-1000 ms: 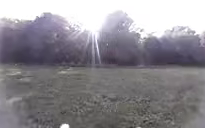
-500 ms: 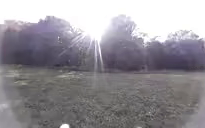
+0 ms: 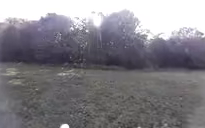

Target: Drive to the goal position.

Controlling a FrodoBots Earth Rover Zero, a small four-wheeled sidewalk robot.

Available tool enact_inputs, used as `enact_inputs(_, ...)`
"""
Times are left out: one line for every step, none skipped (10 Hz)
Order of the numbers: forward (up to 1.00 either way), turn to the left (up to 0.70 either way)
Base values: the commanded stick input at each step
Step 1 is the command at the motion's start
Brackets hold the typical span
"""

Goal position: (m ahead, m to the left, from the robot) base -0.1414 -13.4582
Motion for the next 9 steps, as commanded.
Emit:
enact_inputs(0.70, 0.00)
enact_inputs(0.70, 0.00)
enact_inputs(0.00, 0.00)
enact_inputs(0.00, 0.00)
enact_inputs(0.00, 0.00)
enact_inputs(0.00, 0.00)
enact_inputs(0.00, 0.00)
enact_inputs(0.00, 0.00)
enact_inputs(0.00, 0.00)
